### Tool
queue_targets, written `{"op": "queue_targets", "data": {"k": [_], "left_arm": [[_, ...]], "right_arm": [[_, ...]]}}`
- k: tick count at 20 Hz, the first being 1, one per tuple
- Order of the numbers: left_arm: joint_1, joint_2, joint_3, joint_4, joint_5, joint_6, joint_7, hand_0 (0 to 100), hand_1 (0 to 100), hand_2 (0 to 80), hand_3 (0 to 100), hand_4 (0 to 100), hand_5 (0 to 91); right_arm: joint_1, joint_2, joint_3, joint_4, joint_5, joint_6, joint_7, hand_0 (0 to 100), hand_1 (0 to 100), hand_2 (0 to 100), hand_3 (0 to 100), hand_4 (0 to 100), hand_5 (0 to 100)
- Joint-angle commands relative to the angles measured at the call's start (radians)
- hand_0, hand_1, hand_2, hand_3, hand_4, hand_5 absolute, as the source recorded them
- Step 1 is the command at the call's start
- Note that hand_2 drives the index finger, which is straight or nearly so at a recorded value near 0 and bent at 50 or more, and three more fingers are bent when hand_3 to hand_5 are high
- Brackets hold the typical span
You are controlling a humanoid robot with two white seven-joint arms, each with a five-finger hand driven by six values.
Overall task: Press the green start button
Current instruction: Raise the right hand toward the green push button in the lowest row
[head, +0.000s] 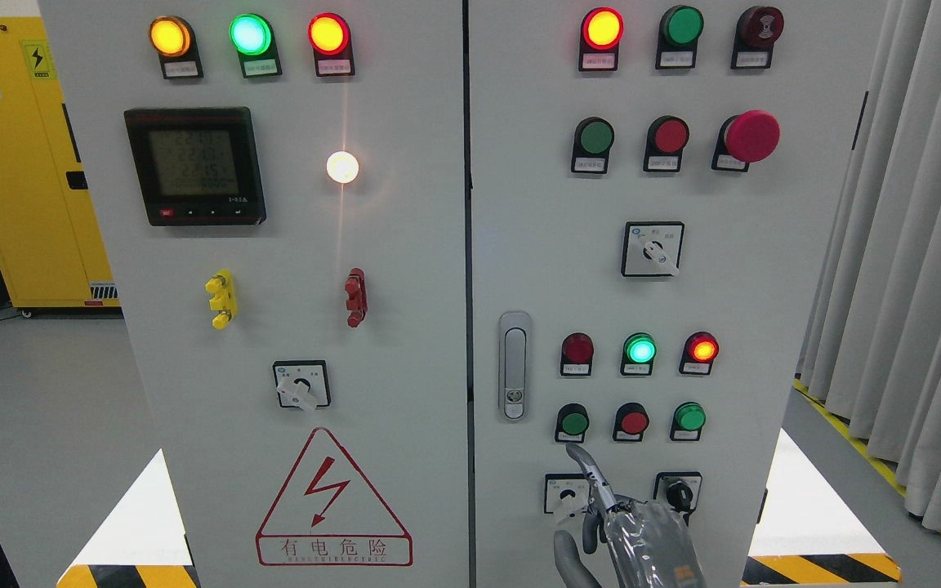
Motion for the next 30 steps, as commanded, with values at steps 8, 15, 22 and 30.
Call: {"op": "queue_targets", "data": {"k": [8, 15, 22, 30], "left_arm": [[0.000, 0.000, 0.000, 0.000, 0.000, 0.000, 0.000, 12, 56, 0.0, 0, 0, 0.0], [0.000, 0.000, 0.000, 0.000, 0.000, 0.000, 0.000, 12, 56, 0.0, 0, 0, 0.0], [0.000, 0.000, 0.000, 0.000, 0.000, 0.000, 0.000, 12, 56, 0.0, 0, 0, 0.0], [0.000, 0.000, 0.000, 0.000, 0.000, 0.000, 0.000, 12, 56, 0.0, 0, 0, 0.0]], "right_arm": [[-0.048, -0.017, -0.035, 0.057, 0.043, 0.003, 0.004, 72, 89, 0, 88, 88, 100], [-0.054, -0.019, -0.034, 0.065, 0.047, 0.002, 0.004, 74, 89, 0, 88, 88, 100], [-0.070, -0.019, -0.032, 0.068, 0.069, 0.000, 0.004, 75, 89, 0, 88, 88, 100], [-0.070, -0.019, -0.031, 0.066, 0.070, 0.000, 0.004, 76, 89, 0, 89, 89, 100]]}}
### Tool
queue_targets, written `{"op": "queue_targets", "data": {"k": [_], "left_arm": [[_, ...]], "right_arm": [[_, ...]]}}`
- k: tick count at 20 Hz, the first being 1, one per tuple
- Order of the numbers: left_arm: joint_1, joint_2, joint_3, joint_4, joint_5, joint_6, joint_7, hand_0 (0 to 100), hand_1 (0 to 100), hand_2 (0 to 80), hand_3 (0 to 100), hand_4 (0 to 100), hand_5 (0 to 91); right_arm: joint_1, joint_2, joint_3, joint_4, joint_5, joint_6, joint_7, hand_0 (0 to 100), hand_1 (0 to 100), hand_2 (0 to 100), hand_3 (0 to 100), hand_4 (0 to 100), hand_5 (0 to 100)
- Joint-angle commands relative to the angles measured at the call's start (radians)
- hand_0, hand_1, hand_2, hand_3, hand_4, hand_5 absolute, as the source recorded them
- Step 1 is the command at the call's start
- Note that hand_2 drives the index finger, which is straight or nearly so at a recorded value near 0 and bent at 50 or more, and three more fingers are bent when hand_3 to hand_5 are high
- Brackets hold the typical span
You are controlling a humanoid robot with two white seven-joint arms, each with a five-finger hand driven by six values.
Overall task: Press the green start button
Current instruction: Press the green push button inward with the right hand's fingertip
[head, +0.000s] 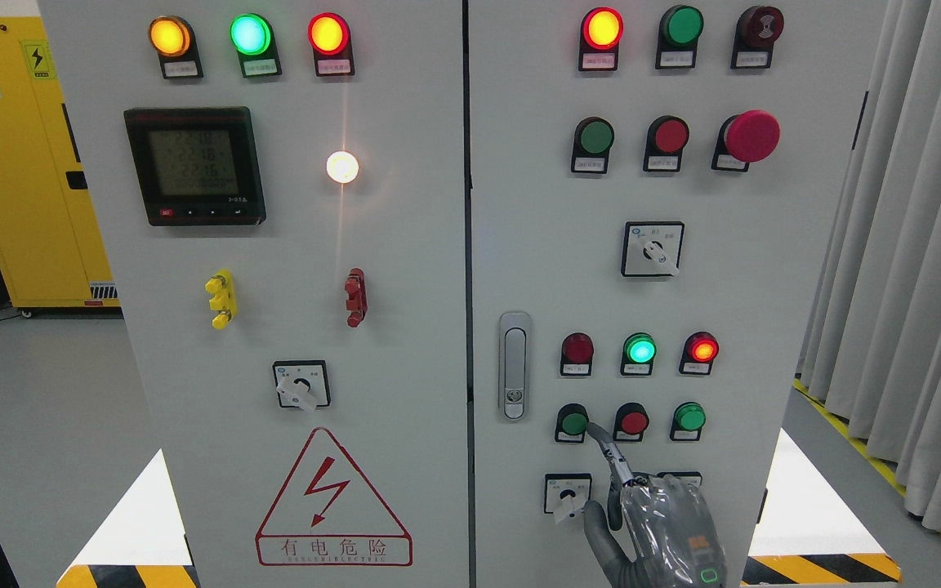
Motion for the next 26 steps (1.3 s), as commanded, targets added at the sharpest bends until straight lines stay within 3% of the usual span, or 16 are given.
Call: {"op": "queue_targets", "data": {"k": [1, 26], "left_arm": [[0.000, 0.000, -0.001, 0.000, 0.000, 0.000, 0.002, 12, 56, 0.0, 0, 0, 0.0], [0.000, 0.000, 0.000, 0.000, 0.000, 0.000, 0.002, 12, 56, 0.0, 0, 0, 0.0]], "right_arm": [[-0.003, -0.002, 0.028, 0.006, 0.004, 0.000, 0.001, 76, 89, 0, 89, 89, 100], [-0.023, 0.002, 0.034, 0.047, 0.003, 0.005, 0.001, 78, 89, 0, 90, 91, 100]]}}
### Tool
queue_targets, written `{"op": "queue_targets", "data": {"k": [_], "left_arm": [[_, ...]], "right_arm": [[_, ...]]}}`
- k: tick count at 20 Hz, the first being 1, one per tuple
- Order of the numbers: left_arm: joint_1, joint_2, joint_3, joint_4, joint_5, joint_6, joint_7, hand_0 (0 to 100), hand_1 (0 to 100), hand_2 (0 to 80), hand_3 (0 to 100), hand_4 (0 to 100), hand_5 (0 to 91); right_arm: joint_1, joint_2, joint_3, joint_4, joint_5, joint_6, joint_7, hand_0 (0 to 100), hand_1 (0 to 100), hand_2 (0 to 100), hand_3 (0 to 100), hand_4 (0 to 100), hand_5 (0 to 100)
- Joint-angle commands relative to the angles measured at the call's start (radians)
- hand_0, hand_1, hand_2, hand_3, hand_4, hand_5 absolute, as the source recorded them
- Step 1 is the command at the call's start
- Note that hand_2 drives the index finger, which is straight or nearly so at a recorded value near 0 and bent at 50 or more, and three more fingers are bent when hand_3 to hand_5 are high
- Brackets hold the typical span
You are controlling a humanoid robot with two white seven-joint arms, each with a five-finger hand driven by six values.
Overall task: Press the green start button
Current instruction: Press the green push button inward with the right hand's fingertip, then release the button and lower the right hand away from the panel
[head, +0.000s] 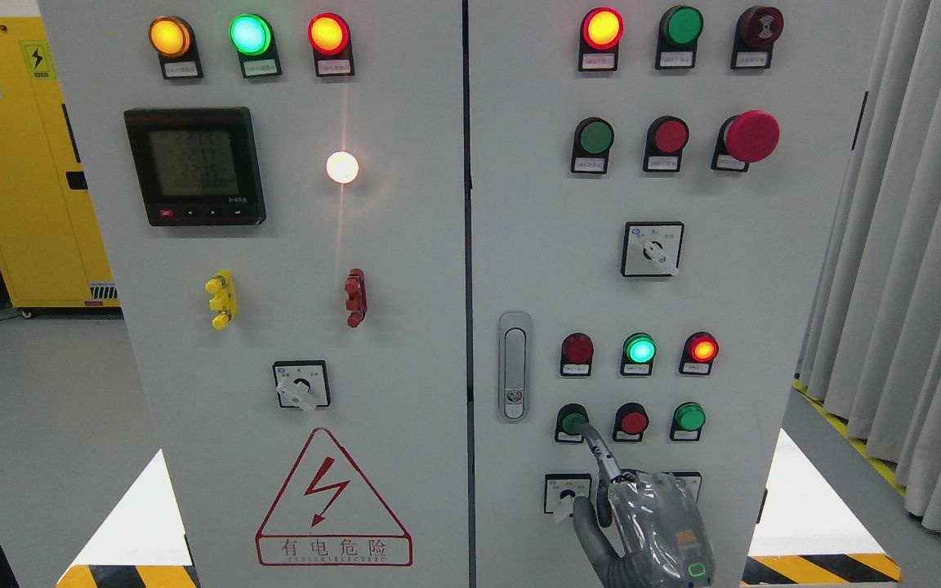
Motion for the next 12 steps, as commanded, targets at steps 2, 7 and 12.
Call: {"op": "queue_targets", "data": {"k": [2, 7, 12], "left_arm": [[0.000, 0.000, 0.000, 0.000, -0.001, 0.000, 0.000, 12, 56, 0.0, 0, 0, 0.0], [0.000, 0.000, 0.000, 0.000, 0.000, 0.000, 0.000, 12, 56, 0.0, 0, 0, 0.0], [0.000, 0.000, -0.001, 0.000, 0.000, 0.000, 0.000, 12, 56, 0.0, 0, 0, 0.0]], "right_arm": [[-0.011, 0.002, 0.009, 0.035, -0.001, 0.001, 0.001, 78, 89, 0, 90, 91, 100], [-0.017, 0.005, 0.010, 0.055, -0.006, 0.004, 0.001, 77, 89, 0, 90, 91, 100], [-0.019, 0.008, 0.007, 0.070, -0.009, 0.006, 0.001, 78, 88, 0, 90, 91, 100]]}}
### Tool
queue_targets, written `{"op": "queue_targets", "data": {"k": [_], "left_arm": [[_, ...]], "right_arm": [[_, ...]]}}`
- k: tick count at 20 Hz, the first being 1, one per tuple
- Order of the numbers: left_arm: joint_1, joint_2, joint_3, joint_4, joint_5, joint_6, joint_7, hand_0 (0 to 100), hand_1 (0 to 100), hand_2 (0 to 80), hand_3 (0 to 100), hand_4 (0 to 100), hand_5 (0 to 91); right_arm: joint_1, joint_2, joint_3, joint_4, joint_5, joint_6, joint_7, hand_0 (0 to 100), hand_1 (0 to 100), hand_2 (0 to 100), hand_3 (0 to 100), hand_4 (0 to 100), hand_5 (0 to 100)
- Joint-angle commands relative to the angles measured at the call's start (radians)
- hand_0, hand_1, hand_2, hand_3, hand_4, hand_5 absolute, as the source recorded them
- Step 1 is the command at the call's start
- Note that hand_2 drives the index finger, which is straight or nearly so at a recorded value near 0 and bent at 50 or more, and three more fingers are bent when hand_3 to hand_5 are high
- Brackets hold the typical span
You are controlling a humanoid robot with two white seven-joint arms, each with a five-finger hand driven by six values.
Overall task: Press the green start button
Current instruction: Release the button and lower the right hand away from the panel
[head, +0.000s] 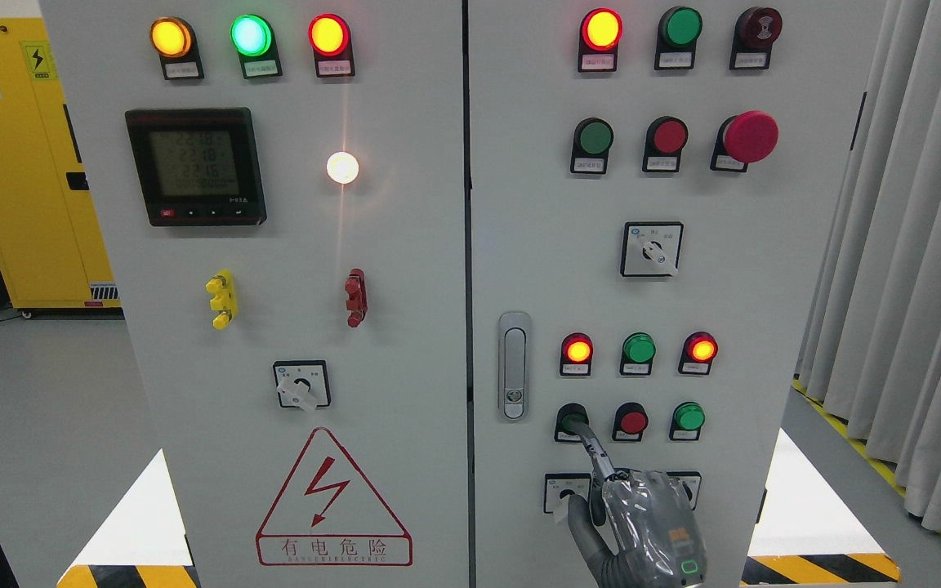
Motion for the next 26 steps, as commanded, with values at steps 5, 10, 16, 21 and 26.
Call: {"op": "queue_targets", "data": {"k": [5, 10, 16, 21, 26], "left_arm": [[0.000, 0.000, 0.000, 0.000, -0.001, 0.000, 0.000, 12, 56, 0.0, 0, 0, 0.0], [0.000, 0.000, 0.000, 0.000, -0.001, 0.000, 0.000, 12, 56, 0.0, 0, 0, 0.0], [0.000, 0.000, 0.000, 0.000, 0.000, 0.000, 0.000, 12, 56, 0.0, 0, 0, 0.0], [0.000, 0.000, 0.000, 0.000, 0.000, 0.000, 0.000, 12, 56, 0.0, 0, 0, 0.0], [0.000, 0.000, 0.000, 0.000, 0.000, 0.000, 0.000, 12, 56, 0.0, 0, 0, 0.0]], "right_arm": [[-0.011, 0.006, -0.019, 0.038, -0.005, 0.001, 0.010, 77, 88, 0, 91, 91, 100], [-0.009, 0.006, -0.023, 0.023, -0.010, -0.002, 0.005, 77, 87, 0, 91, 91, 100], [-0.003, 0.007, -0.025, -0.026, -0.011, -0.002, -0.005, 77, 87, 0, 91, 89, 100], [0.016, 0.009, -0.023, -0.058, -0.011, -0.005, -0.024, 78, 87, 0, 91, 90, 100], [0.039, 0.009, -0.010, -0.077, -0.011, -0.006, -0.030, 79, 87, 0, 91, 90, 100]]}}
